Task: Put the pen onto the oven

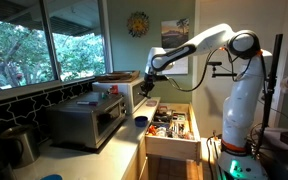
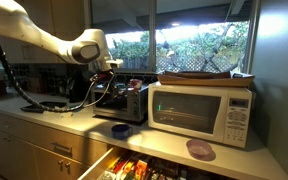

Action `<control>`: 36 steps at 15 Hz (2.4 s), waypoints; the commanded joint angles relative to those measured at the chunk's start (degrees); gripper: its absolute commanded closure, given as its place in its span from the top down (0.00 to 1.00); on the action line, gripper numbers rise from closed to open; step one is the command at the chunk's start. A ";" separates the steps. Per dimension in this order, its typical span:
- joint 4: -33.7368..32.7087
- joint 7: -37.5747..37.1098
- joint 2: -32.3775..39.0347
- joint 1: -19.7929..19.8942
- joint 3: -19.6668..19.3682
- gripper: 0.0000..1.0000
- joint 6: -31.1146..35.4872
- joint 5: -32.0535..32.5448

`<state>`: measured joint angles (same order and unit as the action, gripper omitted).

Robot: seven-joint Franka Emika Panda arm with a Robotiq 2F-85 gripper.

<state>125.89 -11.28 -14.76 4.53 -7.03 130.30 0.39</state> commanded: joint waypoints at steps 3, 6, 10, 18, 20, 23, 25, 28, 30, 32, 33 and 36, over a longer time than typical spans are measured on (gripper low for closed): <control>0.98 3.21 -0.80 -0.43 0.88 0.04 2.85 -3.30; -1.72 7.01 -3.66 -3.52 3.75 0.04 6.12 -5.66; -13.06 15.61 0.24 -8.22 4.31 0.04 -1.74 -10.31; -21.73 19.54 3.93 -7.86 5.35 0.04 -6.50 -14.40; -24.78 22.06 6.75 -8.63 5.73 0.04 -5.02 -15.42; -34.68 25.17 14.86 -8.63 7.41 0.04 -11.16 -9.95; -39.83 27.71 19.74 -8.41 8.22 0.04 -13.87 -8.36; -47.47 30.11 26.97 -7.56 8.91 0.04 -14.79 -7.71; -52.31 30.08 31.31 -7.14 9.25 0.04 -14.66 -7.43; -56.64 28.74 35.04 -6.70 9.58 0.04 -14.35 -8.34; -50.04 29.27 30.64 -7.80 8.51 0.14 -11.82 -8.13; -54.29 29.23 34.23 -7.53 8.68 0.14 -11.90 -8.15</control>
<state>71.56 17.95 19.49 -3.00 1.65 118.41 -7.76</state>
